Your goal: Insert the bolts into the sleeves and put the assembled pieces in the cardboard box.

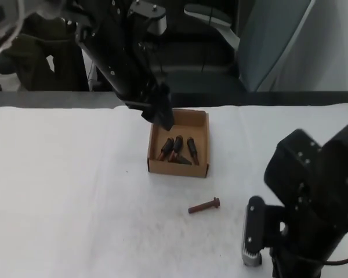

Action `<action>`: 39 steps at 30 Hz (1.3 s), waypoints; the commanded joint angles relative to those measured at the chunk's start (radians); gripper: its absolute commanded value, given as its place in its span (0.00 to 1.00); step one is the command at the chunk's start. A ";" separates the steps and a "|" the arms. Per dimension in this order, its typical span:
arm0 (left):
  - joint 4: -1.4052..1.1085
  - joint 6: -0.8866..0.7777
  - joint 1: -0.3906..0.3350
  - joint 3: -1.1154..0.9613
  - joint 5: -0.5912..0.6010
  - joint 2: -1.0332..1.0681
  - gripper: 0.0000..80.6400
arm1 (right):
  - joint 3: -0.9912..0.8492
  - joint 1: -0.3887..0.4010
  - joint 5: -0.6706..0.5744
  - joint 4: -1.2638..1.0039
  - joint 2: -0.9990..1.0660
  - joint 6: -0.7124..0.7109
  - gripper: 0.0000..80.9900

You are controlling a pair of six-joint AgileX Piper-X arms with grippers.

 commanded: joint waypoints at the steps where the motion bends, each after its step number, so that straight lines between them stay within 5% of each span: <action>1: 0.047 0.022 -0.002 -0.003 0.015 -0.029 0.87 | -0.008 0.014 0.000 -0.034 0.008 -0.042 0.75; 5: 0.065 0.023 -0.002 0.021 0.023 -0.042 0.87 | -0.012 0.047 -0.005 -0.085 0.008 -0.088 0.86; 10: 0.064 0.011 -0.002 0.072 0.173 -0.043 0.87 | -0.012 0.069 -0.012 -0.169 0.008 -0.124 0.86; 15: 0.064 0.018 -0.002 0.087 0.179 -0.043 0.87 | -0.012 0.068 -0.009 -0.260 0.022 -0.159 0.86; 21: 0.076 0.018 -0.002 0.087 0.179 -0.043 0.87 | -0.012 0.059 0.139 -0.289 0.124 -0.202 0.86; 28: 0.069 0.018 -0.002 0.087 0.179 -0.043 0.87 | -0.012 -0.016 0.193 -0.357 0.179 -0.212 0.86; 33: 0.043 0.018 -0.002 0.087 0.179 -0.043 0.87 | -0.014 -0.053 0.156 -0.407 0.179 -0.229 0.73; 39: 0.027 0.018 -0.002 0.087 0.179 -0.043 0.87 | -0.014 -0.053 0.098 -0.376 0.181 -0.229 0.72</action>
